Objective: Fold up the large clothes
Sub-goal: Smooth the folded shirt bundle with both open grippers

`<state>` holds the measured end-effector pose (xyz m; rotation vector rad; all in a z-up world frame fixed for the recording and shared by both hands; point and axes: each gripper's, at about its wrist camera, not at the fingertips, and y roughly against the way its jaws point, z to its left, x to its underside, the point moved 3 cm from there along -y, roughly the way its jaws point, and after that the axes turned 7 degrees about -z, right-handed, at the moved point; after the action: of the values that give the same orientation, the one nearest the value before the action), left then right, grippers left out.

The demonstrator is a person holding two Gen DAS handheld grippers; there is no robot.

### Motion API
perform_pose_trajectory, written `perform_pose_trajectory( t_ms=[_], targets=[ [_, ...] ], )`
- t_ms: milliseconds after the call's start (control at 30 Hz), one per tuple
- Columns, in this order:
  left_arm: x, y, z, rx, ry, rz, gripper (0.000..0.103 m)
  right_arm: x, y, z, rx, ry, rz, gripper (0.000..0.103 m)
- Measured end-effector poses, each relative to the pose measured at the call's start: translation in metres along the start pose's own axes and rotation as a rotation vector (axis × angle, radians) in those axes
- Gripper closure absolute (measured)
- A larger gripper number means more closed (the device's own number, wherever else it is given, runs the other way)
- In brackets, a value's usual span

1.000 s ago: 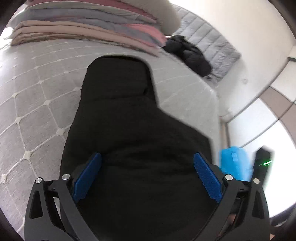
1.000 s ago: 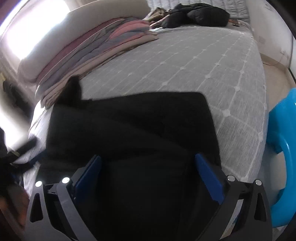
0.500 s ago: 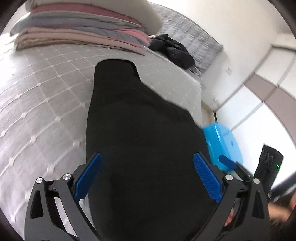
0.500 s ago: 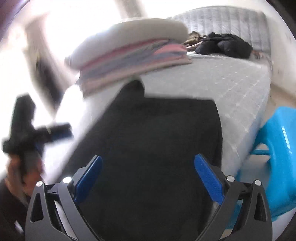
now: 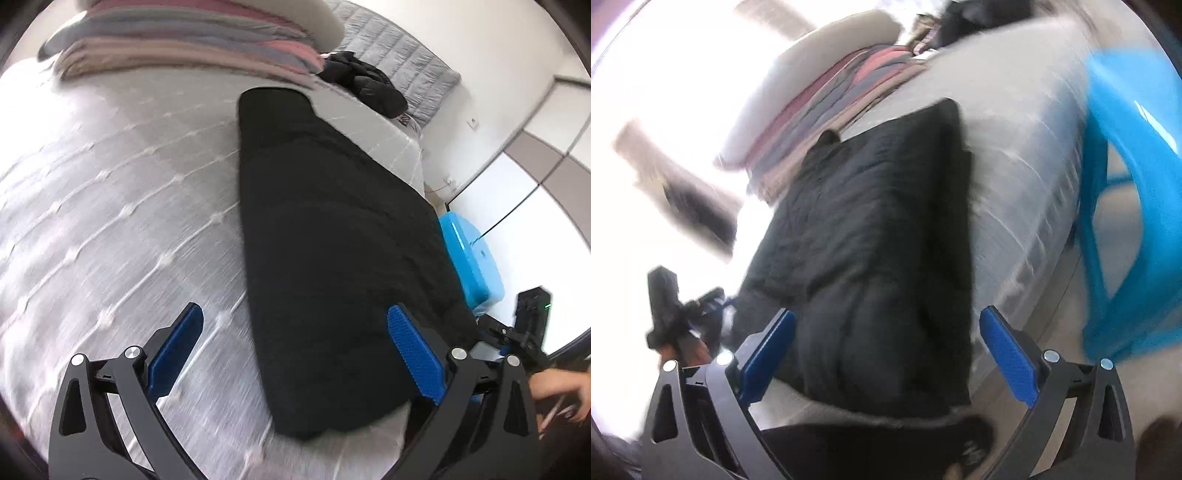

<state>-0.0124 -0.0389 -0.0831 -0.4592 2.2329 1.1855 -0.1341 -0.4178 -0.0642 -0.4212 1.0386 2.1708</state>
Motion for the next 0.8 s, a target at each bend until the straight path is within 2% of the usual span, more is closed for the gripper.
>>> perform_pose_trajectory(
  t_ms=[33, 67, 100, 133, 200, 233, 300, 367, 467, 633, 733, 767, 800],
  targets=[
    [0.004, 0.008, 0.004, 0.010, 0.019, 0.002, 0.007, 0.001, 0.007, -0.006, -0.019, -0.039, -0.010, 0.007],
    [0.011, 0.015, 0.006, 0.025, 0.028, 0.001, 0.007, 0.002, 0.015, -0.007, -0.084, -0.087, -0.025, 0.007],
    [0.018, 0.024, 0.005, 0.062, 0.031, 0.002, 0.007, 0.000, 0.018, -0.006, -0.163, -0.124, -0.034, 0.007],
    [0.020, 0.027, 0.005, 0.105, 0.030, 0.002, 0.007, 0.001, 0.023, 0.001, -0.278, -0.172, -0.040, 0.007],
    [0.038, 0.041, -0.003, 0.217, 0.038, 0.004, 0.007, -0.005, 0.023, 0.018, -0.358, -0.191, -0.033, 0.006],
    [0.047, 0.042, -0.009, 0.274, 0.050, 0.024, 0.007, -0.008, 0.019, 0.024, -0.343, -0.174, -0.029, 0.006],
    [0.059, 0.037, -0.016, 0.331, 0.068, 0.062, 0.007, -0.017, 0.003, 0.035, -0.326, -0.157, 0.002, 0.006],
    [0.069, 0.021, -0.019, 0.343, 0.114, 0.115, 0.007, -0.025, -0.004, 0.040, -0.297, -0.173, -0.006, 0.006],
    [0.077, 0.004, -0.016, 0.373, 0.199, 0.139, 0.007, -0.035, 0.004, 0.054, -0.307, -0.141, -0.065, 0.006],
    [0.079, -0.007, -0.014, 0.387, 0.268, 0.116, 0.007, -0.038, 0.007, 0.064, -0.297, -0.125, -0.087, 0.006],
    [0.075, -0.006, -0.020, 0.430, 0.284, 0.090, 0.007, -0.047, 0.029, 0.062, -0.309, -0.133, -0.223, 0.006],
    [0.074, -0.008, -0.024, 0.433, 0.278, 0.082, 0.007, -0.051, 0.031, 0.062, -0.332, -0.143, -0.249, 0.006],
    [0.074, -0.010, -0.026, 0.424, 0.271, 0.082, 0.007, -0.052, 0.029, 0.065, -0.341, -0.146, -0.239, 0.006]
  ],
)
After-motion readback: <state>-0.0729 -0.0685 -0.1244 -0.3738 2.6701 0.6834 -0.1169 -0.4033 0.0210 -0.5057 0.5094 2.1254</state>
